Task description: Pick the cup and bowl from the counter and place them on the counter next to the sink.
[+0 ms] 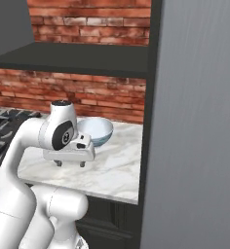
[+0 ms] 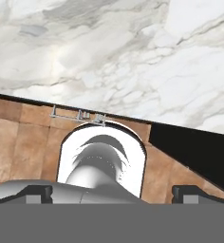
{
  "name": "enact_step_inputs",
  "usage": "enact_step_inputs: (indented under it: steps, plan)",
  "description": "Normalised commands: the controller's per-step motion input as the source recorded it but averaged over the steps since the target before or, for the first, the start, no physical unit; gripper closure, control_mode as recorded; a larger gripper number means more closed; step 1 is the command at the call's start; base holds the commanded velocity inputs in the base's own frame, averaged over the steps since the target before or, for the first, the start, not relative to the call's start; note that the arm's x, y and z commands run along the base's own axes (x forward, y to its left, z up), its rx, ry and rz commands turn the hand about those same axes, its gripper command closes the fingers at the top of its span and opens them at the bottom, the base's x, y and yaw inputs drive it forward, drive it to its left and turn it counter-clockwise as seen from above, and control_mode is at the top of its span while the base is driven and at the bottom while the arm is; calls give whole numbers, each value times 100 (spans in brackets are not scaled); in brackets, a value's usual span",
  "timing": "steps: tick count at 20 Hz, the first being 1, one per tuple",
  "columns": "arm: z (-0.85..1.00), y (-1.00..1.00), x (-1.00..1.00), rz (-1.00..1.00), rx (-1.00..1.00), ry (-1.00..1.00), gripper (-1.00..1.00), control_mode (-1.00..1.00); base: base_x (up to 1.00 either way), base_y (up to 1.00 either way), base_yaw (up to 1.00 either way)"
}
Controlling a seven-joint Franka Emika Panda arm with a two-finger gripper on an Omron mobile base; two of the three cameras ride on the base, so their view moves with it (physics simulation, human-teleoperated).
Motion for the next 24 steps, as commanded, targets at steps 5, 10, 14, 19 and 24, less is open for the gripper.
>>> enact_step_inputs:
  steps: [5, 10, 14, 19, 24]
  plan:
    - [0, 0, 0, 0, 0, 0, -100, -100, 0, 0, 0]
    - [-2, 38, 27, 3, 0, -4, -100, -100, 0, 0, 0]
    - [0, 35, 24, 16, 0, -9, -100, -100, 0, 0, 0]
    - [1, 4, 45, 28, 0, -8, -100, -100, 0, 0, 0]
    - [0, 0, 43, 25, 0, -10, -100, -100, 0, 0, 0]
